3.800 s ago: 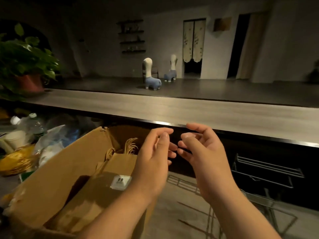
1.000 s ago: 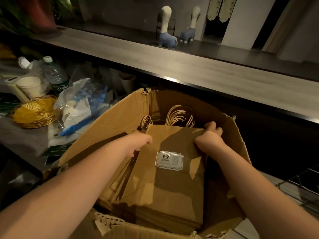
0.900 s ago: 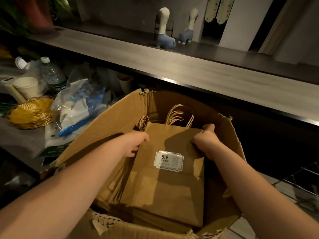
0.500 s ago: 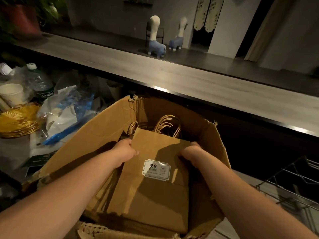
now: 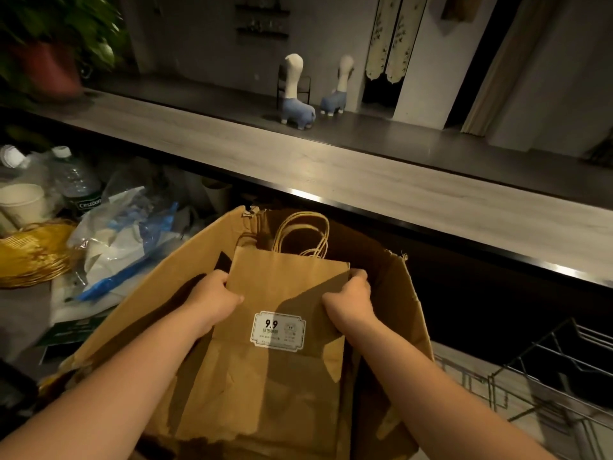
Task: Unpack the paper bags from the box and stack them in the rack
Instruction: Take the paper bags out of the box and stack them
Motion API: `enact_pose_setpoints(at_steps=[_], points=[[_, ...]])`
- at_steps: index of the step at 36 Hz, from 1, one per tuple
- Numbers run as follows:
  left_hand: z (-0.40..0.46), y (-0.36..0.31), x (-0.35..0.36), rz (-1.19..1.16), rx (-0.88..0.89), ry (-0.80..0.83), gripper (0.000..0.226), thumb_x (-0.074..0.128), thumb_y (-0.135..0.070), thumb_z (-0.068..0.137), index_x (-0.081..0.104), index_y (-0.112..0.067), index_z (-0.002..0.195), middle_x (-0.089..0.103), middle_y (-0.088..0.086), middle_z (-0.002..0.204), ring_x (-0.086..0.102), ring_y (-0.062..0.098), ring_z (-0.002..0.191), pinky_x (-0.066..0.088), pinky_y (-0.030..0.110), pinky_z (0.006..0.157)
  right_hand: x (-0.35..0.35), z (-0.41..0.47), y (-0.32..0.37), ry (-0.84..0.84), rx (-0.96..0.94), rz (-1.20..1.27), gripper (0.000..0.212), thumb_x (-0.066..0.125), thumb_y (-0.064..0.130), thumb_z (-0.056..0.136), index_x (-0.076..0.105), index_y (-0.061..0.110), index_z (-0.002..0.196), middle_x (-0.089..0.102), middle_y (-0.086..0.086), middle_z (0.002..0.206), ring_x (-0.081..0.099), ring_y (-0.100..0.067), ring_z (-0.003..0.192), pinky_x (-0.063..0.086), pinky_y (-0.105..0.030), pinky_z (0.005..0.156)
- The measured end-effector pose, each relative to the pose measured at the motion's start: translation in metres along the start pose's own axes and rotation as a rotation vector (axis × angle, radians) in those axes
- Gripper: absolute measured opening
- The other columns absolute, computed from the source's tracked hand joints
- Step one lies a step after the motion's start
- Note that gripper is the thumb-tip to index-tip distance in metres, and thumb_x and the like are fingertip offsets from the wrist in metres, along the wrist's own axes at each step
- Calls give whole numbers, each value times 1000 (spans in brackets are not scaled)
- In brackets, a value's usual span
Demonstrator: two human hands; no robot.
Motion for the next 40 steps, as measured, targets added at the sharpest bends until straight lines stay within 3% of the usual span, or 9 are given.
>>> enact_pose_setpoints(at_steps=[3, 7, 12, 15, 19, 24, 29, 36, 40], points=[[-4, -11, -9, -235, 10, 61, 39, 70, -7, 84, 47, -25, 109, 64, 4, 101, 63, 23, 92, 53, 36, 74, -3, -6, 5, 52, -15, 256, 73, 66, 10, 87, 21, 25, 142, 48, -1, 112, 56, -26, 108, 54, -45, 93], [-15, -28, -19, -496, 82, 293, 37, 64, 2, 83, 59, -17, 115, 72, 10, 106, 68, 31, 99, 54, 50, 88, -14, -11, 21, 128, -88, 476, 49, 65, 4, 87, 46, 19, 129, 60, -8, 115, 62, -27, 101, 57, -43, 85], [-25, -44, -39, -849, 201, 382, 50, 71, 1, 68, 59, -12, 115, 70, 18, 108, 72, 28, 91, 61, 40, 71, -32, -21, 47, 235, -292, 733, 37, 64, -3, 85, 58, 17, 115, 69, -8, 106, 69, -26, 95, 58, -45, 79], [-27, -41, -37, -789, 229, 482, 88, 97, -21, 38, 59, -13, 117, 71, 15, 110, 70, 28, 98, 60, 38, 75, -40, -24, 58, 237, -378, 838, 30, 62, -6, 85, 60, 14, 107, 72, -4, 96, 71, -20, 86, 58, -37, 70], [-34, -32, -26, -469, 227, 519, 94, 94, -33, 41, 58, -10, 124, 70, 10, 116, 67, 23, 108, 50, 40, 94, -46, -26, 63, 224, -440, 892, 27, 66, -1, 79, 60, 13, 102, 72, -4, 94, 70, -18, 85, 58, -32, 66], [-29, -32, -37, -470, 264, 265, 44, 74, -4, 76, 60, -12, 117, 71, 9, 111, 67, 23, 105, 49, 46, 98, -45, -31, 65, 227, -532, 720, 30, 72, 6, 80, 62, 19, 105, 72, -2, 101, 69, -23, 95, 59, -37, 79], [-17, -21, -37, -560, 180, 165, 40, 69, 2, 79, 62, -10, 116, 70, 10, 112, 64, 27, 109, 45, 47, 102, -26, -30, 63, 239, -576, 286, 37, 63, -4, 88, 67, 32, 93, 72, 14, 91, 68, -3, 91, 55, -17, 72], [-18, -6, -9, -610, 14, 297, 41, 69, 3, 80, 63, -9, 118, 71, 14, 113, 64, 31, 110, 45, 47, 103, -14, -16, 46, 273, -432, 105, 37, 58, -2, 92, 58, 35, 97, 65, 13, 97, 62, -4, 91, 49, -12, 66], [-22, -16, -10, -624, 118, 348, 59, 87, -23, 63, 64, -14, 116, 71, 9, 113, 67, 24, 106, 49, 37, 93, -14, -14, 40, 280, -367, 117, 36, 58, 0, 92, 54, 36, 97, 63, 12, 98, 61, -8, 94, 47, -15, 71]])
Point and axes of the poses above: each hand's wrist, its own z-axis towards the middle knuckle, its own x-axis out of the palm, y = z × x, the point moved 6 cm from there along z, towards the middle knuckle
